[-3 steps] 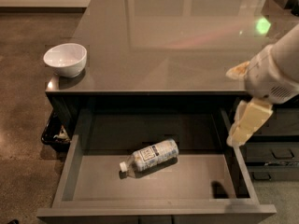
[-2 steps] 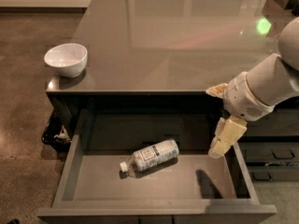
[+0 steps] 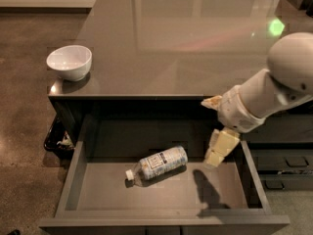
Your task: Pick blue plastic bottle from top drawer and place on counter
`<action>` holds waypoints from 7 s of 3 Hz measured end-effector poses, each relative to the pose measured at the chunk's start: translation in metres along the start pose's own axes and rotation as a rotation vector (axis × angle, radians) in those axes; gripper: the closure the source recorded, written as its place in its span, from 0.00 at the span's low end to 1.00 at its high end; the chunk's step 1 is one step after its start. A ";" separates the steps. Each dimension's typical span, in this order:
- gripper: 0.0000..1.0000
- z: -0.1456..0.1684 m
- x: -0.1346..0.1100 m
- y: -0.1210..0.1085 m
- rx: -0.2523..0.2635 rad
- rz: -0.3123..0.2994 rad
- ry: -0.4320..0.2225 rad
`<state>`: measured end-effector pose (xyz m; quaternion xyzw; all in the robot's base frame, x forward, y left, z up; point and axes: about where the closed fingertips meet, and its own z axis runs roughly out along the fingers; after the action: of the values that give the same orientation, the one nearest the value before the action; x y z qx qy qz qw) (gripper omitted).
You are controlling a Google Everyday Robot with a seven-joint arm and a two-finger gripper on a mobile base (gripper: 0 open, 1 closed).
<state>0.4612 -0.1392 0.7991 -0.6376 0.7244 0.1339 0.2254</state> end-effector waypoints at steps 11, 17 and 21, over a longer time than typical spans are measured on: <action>0.19 0.221 -0.013 0.012 -0.157 -0.216 -0.206; 1.00 0.020 -0.125 0.020 0.087 -0.450 -0.260; 1.00 -0.025 -0.161 -0.138 0.170 -0.609 -0.128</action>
Offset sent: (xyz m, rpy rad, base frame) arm 0.0165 0.0926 -0.0941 0.2112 0.0464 0.2226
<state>0.6071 -0.0329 0.9135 -0.7942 0.4934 0.0390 0.3525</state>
